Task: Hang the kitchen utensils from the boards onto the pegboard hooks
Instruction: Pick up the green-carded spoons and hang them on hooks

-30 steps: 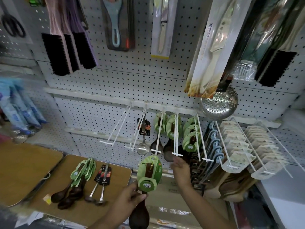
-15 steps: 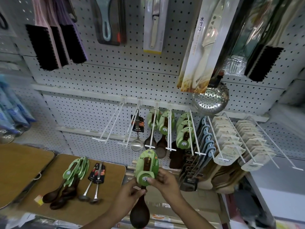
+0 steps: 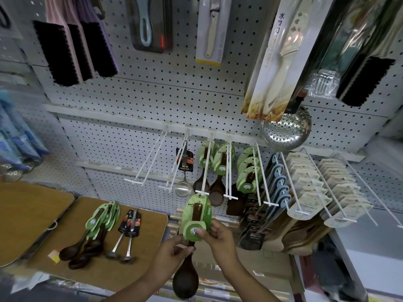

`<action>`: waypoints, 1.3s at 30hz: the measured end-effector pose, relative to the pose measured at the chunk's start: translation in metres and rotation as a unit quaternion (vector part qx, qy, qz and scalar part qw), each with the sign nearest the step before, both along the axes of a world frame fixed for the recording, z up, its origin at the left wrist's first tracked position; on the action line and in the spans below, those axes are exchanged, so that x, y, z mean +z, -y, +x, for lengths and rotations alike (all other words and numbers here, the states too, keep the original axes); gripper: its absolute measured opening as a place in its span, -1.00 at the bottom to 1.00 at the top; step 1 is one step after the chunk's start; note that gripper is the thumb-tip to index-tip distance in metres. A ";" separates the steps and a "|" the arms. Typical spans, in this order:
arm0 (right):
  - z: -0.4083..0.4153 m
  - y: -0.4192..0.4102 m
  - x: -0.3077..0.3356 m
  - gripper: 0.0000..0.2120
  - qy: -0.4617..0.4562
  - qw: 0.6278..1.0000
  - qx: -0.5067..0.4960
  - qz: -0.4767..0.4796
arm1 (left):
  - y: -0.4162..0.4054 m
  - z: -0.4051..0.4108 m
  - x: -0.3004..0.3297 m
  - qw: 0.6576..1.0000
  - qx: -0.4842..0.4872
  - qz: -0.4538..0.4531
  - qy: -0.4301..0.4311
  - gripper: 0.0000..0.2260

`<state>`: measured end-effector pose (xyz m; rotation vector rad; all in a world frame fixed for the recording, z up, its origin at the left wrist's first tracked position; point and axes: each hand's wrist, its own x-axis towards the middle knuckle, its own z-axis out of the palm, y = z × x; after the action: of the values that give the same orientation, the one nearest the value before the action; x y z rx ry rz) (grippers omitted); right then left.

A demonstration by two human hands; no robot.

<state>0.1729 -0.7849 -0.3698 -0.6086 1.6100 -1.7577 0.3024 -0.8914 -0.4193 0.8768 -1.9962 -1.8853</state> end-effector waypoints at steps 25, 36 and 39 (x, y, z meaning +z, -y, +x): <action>-0.051 0.054 0.001 -0.87 0.021 0.996 -0.072 0.053 | 0.048 -0.065 -0.020 0.996 0.010 -0.081 0.030 -0.74; -0.098 0.095 0.000 -0.84 -0.016 0.996 -0.075 0.056 | 0.073 -0.105 -0.001 0.989 0.012 -0.126 0.083 -0.76; -0.107 0.104 0.001 -0.91 -0.038 0.994 -0.089 0.052 | 0.078 -0.112 0.003 0.987 0.011 -0.133 0.085 -0.81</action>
<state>0.0663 -0.8893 -0.3692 -0.5005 1.8447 -1.7826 0.1901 -0.9690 -0.4164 1.0072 -2.2600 -1.5288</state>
